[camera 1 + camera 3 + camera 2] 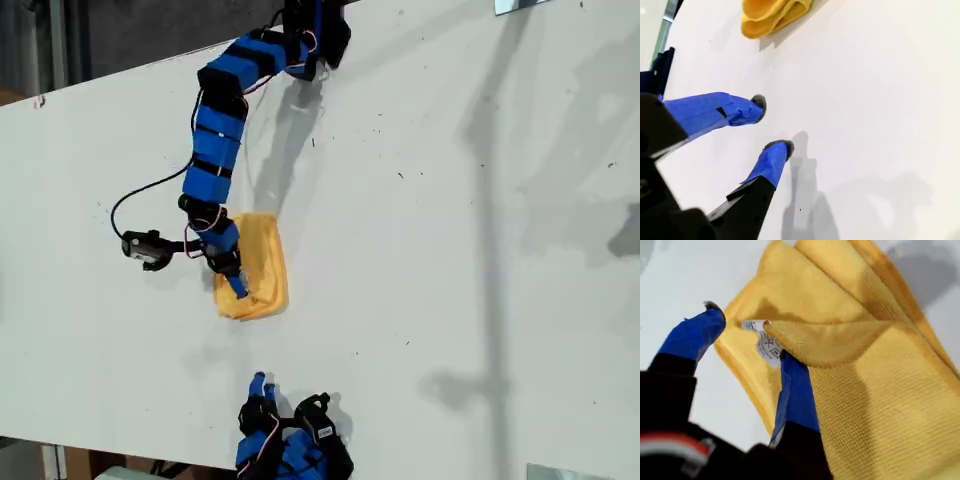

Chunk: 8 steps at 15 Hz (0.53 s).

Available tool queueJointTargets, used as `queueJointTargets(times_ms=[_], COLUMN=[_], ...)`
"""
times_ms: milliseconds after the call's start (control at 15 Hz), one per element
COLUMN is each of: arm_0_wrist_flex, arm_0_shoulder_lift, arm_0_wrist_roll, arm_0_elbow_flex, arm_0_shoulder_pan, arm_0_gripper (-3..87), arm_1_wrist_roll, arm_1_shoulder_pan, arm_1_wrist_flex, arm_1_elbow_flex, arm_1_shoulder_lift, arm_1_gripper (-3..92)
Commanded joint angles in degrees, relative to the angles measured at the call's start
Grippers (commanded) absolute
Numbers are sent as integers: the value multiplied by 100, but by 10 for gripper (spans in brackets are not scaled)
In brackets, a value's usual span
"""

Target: Grasp corners of a square towel and fold twice.

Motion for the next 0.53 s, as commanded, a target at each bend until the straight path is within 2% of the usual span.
queueJointTargets(times_ms=[0,67,200,267,333,467], arm_0_wrist_flex=[70,70,70,70,70,70], arm_0_shoulder_lift=[35,35,35,35,35,35], arm_0_wrist_roll=[0,26,0,0,26,18], arm_0_elbow_flex=[-18,-18,-18,-18,-18,-18], arm_0_shoulder_pan=[-53,-79,-35,-53,-88,-53], arm_0_gripper=[118,118,118,118,118,118], arm_1_wrist_roll=[0,149,-9,-9,62,105], arm_1_shoulder_pan=[-167,-176,-105,-176,-193,-114], arm_1_wrist_flex=[-246,-185,0,-211,-123,-141], arm_1_elbow_flex=[-167,-475,-44,70,-457,-343], arm_1_shoulder_lift=[211,-439,1090,949,-105,114], arm_1_gripper=[266,262,265,262,248,257])
